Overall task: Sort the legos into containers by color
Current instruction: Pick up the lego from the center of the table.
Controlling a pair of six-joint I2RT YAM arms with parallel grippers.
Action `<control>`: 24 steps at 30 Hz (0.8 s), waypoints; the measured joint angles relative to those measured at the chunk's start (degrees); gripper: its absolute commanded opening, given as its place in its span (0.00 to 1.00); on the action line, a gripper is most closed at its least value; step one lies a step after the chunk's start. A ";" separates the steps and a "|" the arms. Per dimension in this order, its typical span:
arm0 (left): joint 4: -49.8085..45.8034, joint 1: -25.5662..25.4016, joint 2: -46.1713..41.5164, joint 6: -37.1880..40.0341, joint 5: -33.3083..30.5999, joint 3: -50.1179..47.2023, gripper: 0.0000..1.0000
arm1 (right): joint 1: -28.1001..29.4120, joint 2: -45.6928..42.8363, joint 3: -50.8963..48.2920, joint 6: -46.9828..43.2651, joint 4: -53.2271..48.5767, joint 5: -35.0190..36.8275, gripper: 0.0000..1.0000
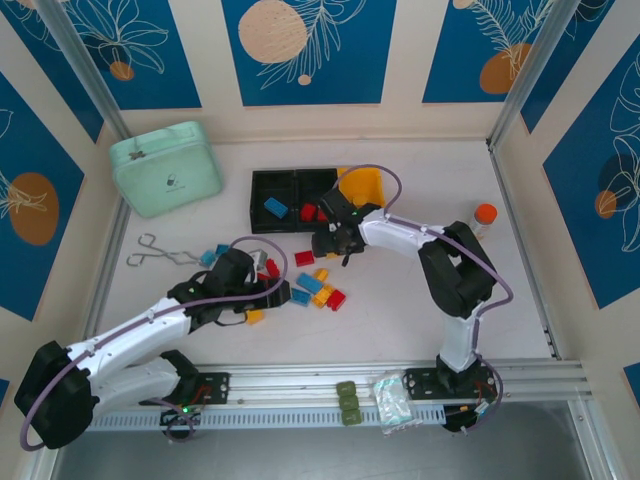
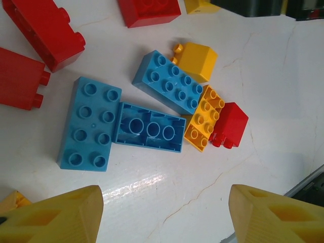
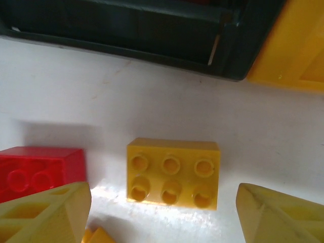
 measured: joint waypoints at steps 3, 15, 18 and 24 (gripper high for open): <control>0.00 0.00 0.00 -0.02 -0.02 -0.11 0.66 | 0.00 2.36 0.26 0.00 0.00 1.18 0.74; 0.00 0.00 -0.11 -0.87 -0.04 -0.59 0.66 | 0.11 3.74 1.66 -0.63 -0.35 2.67 0.44; 0.00 0.00 -0.07 -0.87 -0.04 -0.59 0.66 | 0.28 3.37 1.66 -0.63 -1.01 2.73 0.44; 0.87 0.00 1.40 -0.85 0.00 -0.59 0.66 | 0.04 -3.06 1.66 -0.63 -4.50 2.86 0.43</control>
